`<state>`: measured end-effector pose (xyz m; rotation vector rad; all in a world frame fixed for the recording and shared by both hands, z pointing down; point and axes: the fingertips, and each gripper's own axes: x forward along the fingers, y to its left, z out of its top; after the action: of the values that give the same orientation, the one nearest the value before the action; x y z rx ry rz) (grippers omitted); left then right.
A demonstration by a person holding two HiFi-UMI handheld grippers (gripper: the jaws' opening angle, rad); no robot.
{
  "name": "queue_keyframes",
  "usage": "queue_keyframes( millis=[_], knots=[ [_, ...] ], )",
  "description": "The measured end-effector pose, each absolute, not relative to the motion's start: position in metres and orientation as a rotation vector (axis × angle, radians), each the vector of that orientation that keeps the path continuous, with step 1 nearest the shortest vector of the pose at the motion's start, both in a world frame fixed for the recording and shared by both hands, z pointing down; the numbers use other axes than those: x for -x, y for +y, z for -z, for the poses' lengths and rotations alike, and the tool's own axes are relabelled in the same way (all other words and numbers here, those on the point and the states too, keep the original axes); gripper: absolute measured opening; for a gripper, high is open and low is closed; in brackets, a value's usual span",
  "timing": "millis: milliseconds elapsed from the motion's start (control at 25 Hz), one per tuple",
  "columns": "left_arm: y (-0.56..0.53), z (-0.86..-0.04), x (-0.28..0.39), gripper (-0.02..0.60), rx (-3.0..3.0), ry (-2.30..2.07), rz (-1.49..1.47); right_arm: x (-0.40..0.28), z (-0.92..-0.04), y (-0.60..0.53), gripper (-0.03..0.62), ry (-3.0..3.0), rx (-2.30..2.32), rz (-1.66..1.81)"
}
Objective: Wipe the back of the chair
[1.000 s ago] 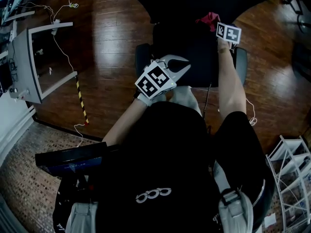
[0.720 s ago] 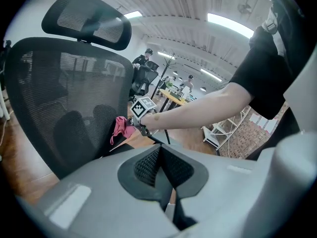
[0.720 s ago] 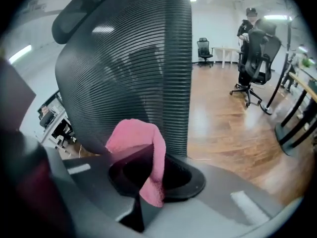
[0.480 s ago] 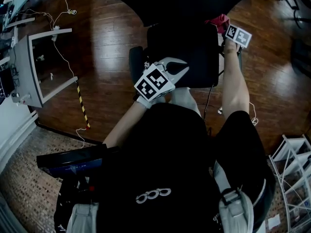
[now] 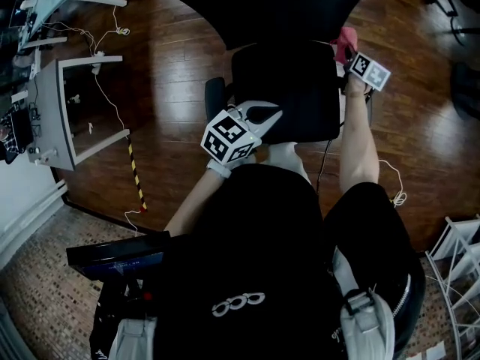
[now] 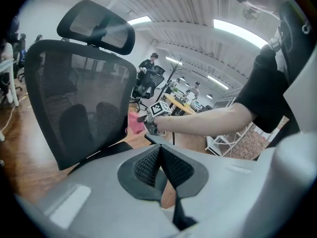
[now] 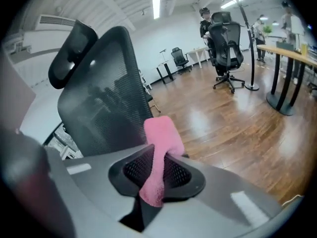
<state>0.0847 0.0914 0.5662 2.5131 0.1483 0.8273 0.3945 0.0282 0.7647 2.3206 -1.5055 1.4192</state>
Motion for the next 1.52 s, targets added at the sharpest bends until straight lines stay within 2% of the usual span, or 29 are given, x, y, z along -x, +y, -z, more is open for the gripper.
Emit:
queue_keyframes(
  millis=[160, 440, 680, 880, 1080, 1520],
  knots=[
    [0.094, -0.554, -0.057, -0.009, -2.504, 0.163, -0.713, -0.326, -0.741, 0.046, 0.043, -1.613, -2.318, -1.382],
    [0.108, -0.543, 0.021, -0.009, -2.584, 0.205, -0.633, -0.16, -0.715, 0.101, 0.043, -1.828, -2.159, -1.36],
    [0.129, -0.549, 0.102, -0.009, -2.628, 0.245, -0.614, -0.044, -0.665, 0.139, 0.043, -1.866, -2.215, -1.161],
    [0.136, -0.547, 0.136, -0.011, -2.633, 0.302, -0.57, 0.033, -0.621, 0.153, 0.043, -1.85, -2.211, -0.993],
    [0.148, -0.535, 0.158, -0.009, -2.63, 0.278, -0.531, 0.067, -0.588, 0.172, 0.043, -1.838, -2.2, -0.887],
    [0.167, -0.527, 0.127, -0.009, -2.648, 0.229, -0.478, 0.052, -0.566, 0.19, 0.041, -1.891, -2.124, -0.786]
  ],
)
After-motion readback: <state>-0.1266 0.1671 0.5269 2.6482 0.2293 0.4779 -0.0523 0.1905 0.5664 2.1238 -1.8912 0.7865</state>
